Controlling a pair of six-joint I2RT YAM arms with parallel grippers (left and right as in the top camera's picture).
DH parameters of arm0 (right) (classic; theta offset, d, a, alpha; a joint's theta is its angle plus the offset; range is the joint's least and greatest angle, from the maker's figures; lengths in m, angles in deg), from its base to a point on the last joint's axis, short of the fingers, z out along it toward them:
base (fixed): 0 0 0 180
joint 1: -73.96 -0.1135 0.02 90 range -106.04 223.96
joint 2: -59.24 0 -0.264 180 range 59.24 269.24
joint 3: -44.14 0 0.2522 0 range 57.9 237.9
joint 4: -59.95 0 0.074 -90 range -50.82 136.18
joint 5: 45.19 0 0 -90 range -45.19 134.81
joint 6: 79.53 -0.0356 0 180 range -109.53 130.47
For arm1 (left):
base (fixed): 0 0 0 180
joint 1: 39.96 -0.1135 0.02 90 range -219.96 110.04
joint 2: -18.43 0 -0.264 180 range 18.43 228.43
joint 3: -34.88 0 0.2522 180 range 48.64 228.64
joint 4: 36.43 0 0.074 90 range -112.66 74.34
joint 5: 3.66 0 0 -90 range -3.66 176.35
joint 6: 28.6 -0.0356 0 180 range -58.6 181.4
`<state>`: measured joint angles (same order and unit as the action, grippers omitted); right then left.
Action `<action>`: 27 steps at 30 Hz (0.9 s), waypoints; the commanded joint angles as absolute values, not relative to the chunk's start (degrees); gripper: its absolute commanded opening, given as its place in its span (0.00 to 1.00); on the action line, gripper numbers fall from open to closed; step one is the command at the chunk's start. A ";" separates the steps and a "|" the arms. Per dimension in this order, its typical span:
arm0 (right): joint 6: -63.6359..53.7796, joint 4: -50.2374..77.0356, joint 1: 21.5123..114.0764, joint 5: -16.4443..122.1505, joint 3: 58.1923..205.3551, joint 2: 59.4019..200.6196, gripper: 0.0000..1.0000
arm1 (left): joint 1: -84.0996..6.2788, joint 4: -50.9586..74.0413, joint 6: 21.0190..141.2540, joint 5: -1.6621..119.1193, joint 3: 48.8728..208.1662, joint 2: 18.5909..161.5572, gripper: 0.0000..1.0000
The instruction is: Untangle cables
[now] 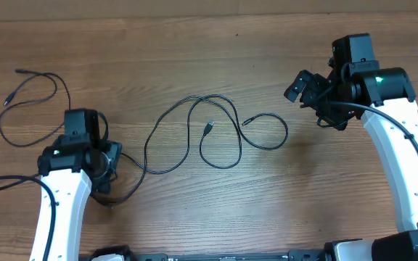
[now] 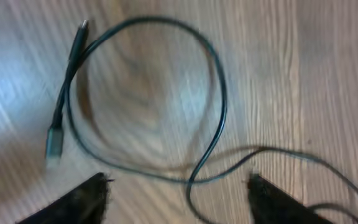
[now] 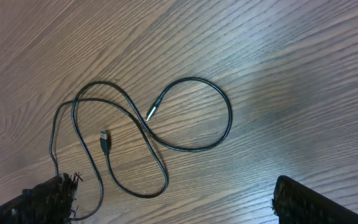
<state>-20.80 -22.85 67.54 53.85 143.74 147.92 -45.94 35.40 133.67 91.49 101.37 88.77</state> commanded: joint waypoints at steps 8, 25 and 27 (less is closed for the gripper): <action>-20.64 -22.63 67.26 53.91 143.72 148.10 1.00 | -45.39 28.80 134.28 92.58 100.85 104.55 0.43; -20.64 -22.63 67.26 53.91 143.72 148.10 1.00 | -45.22 20.47 120.56 82.49 111.73 116.27 0.04; -20.64 -22.63 67.26 53.91 143.72 148.10 1.00 | -45.22 22.94 117.04 80.32 116.91 115.15 0.04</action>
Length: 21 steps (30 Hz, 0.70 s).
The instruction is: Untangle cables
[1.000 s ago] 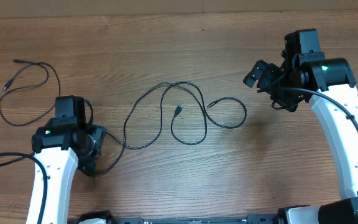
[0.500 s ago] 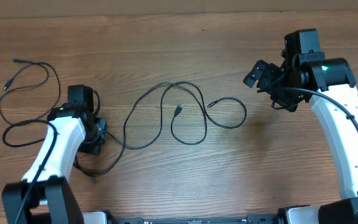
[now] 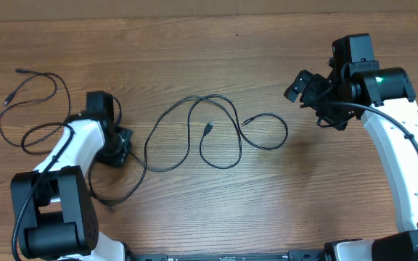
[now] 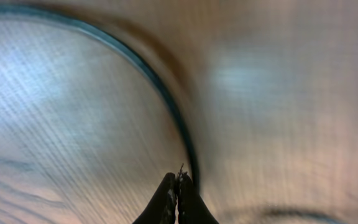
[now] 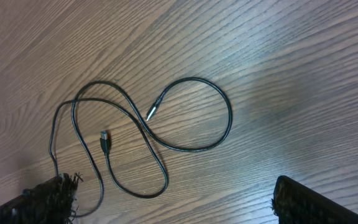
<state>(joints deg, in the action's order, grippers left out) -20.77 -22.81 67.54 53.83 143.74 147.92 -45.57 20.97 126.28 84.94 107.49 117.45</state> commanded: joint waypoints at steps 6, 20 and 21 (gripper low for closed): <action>-20.64 -22.63 67.26 53.91 143.72 148.10 1.00 | -44.78 35.88 111.05 78.82 134.14 112.60 0.05; -20.64 -22.63 67.26 53.91 143.72 148.10 1.00 | -38.03 52.60 130.85 75.34 137.50 111.81 0.70; -20.64 -22.63 67.26 53.91 143.72 148.10 1.00 | -37.13 51.62 132.86 75.91 137.20 111.88 0.70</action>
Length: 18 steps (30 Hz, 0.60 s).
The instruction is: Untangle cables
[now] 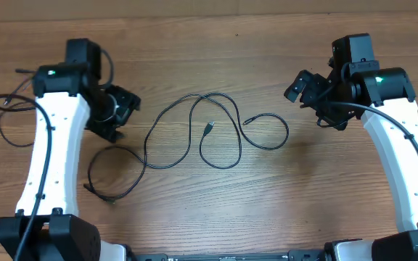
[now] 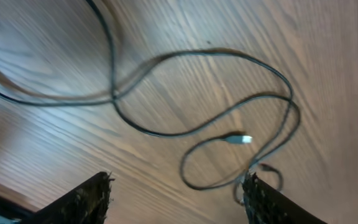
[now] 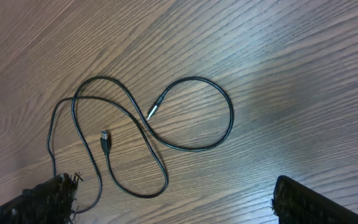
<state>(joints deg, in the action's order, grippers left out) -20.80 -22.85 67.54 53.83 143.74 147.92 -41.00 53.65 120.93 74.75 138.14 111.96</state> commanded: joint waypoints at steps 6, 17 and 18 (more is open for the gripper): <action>-20.64 -22.63 67.26 53.91 143.72 148.10 1.00 | -24.43 39.49 150.72 93.28 134.11 114.65 0.70; -20.64 -22.63 67.26 53.91 143.72 148.10 1.00 | -22.09 30.72 160.66 94.20 134.11 131.46 0.76; -20.64 -22.63 67.26 53.91 143.72 148.10 1.00 | -22.38 30.00 165.12 94.29 134.11 132.99 0.81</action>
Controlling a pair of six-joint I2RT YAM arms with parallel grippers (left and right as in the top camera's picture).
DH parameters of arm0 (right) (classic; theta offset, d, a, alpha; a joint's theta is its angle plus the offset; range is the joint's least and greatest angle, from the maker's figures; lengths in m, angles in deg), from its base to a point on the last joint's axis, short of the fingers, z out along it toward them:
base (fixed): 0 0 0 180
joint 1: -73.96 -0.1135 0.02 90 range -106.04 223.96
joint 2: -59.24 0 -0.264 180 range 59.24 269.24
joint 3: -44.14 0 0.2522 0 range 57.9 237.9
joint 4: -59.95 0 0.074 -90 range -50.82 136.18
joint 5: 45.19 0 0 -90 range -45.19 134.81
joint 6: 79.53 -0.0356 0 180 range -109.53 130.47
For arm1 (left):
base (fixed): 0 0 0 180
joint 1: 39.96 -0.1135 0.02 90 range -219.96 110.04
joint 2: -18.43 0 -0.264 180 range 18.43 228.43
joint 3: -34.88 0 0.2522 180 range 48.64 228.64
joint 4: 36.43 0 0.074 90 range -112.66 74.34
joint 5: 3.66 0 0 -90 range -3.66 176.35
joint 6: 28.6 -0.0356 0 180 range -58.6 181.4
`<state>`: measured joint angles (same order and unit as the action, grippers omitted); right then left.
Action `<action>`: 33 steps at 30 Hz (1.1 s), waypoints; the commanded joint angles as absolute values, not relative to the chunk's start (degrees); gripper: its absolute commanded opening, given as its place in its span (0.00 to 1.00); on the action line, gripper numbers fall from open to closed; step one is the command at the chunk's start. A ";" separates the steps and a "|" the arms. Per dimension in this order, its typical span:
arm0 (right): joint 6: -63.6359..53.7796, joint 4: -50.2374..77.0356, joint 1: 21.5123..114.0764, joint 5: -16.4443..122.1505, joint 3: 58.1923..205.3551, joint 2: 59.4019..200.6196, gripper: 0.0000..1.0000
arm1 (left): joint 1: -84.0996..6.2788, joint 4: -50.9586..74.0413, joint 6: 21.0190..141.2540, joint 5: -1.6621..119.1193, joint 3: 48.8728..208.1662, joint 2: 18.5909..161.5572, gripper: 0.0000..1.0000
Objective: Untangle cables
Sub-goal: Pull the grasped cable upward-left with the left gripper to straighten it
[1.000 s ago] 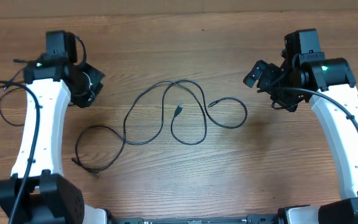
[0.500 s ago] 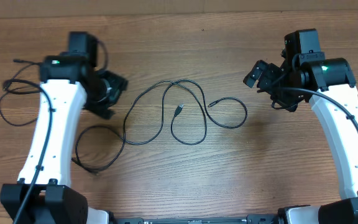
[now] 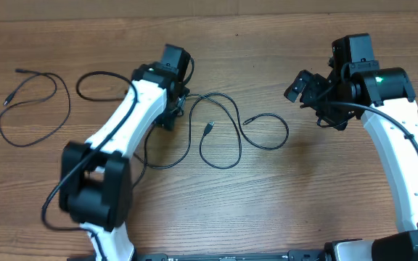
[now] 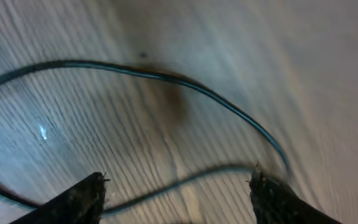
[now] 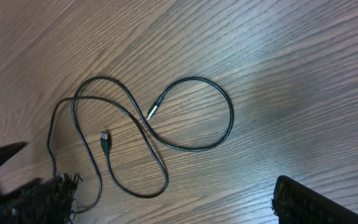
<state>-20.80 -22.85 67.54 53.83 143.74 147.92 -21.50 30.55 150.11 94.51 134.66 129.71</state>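
A thin black cable point(image 3: 287, 130) lies in loops across the table's middle, with its USB plug point(image 3: 208, 127) and jack plug point(image 3: 247, 121) inside the loops. The right wrist view shows those loops point(image 5: 232, 118) too. My left gripper point(image 3: 171, 112) is low over the cable's left part. It is open, and a blurred strand point(image 4: 185, 177) runs between its fingers point(image 4: 73, 199). My right gripper point(image 3: 302, 85) hangs open and empty, high at the right. A second cable point(image 3: 68, 98) lies apart at the far left.
A small cable loop point(image 3: 79, 85) lies at the back left beside my left arm; which cable it belongs to is hidden by the arm. The wooden table point(image 3: 325, 196) reaches every frame edge.
My left gripper has moved from the left side to the middle, onto the looped cable's left part. The loop at the front left is gone; one now lies at the back left.
My left gripper was open low at the front left over a cable end. Then it was shut down at the table beside a strand. Then it stood open further back, and now it is at the middle. The right arm stayed still.
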 commanded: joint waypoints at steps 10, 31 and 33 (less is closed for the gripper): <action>-20.64 -22.63 67.26 53.91 143.72 148.10 1.00 | -26.68 23.55 173.08 94.36 134.11 140.55 0.82; -20.64 -22.63 67.26 53.91 143.72 148.10 1.00 | -36.69 36.93 131.62 86.20 160.52 125.06 0.04; -20.64 -22.63 67.26 53.91 143.72 148.10 1.00 | -36.76 36.91 129.21 86.97 163.36 120.33 0.04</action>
<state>-20.80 -22.81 67.54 53.83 143.74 147.92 -37.39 36.40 136.10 87.16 158.84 127.64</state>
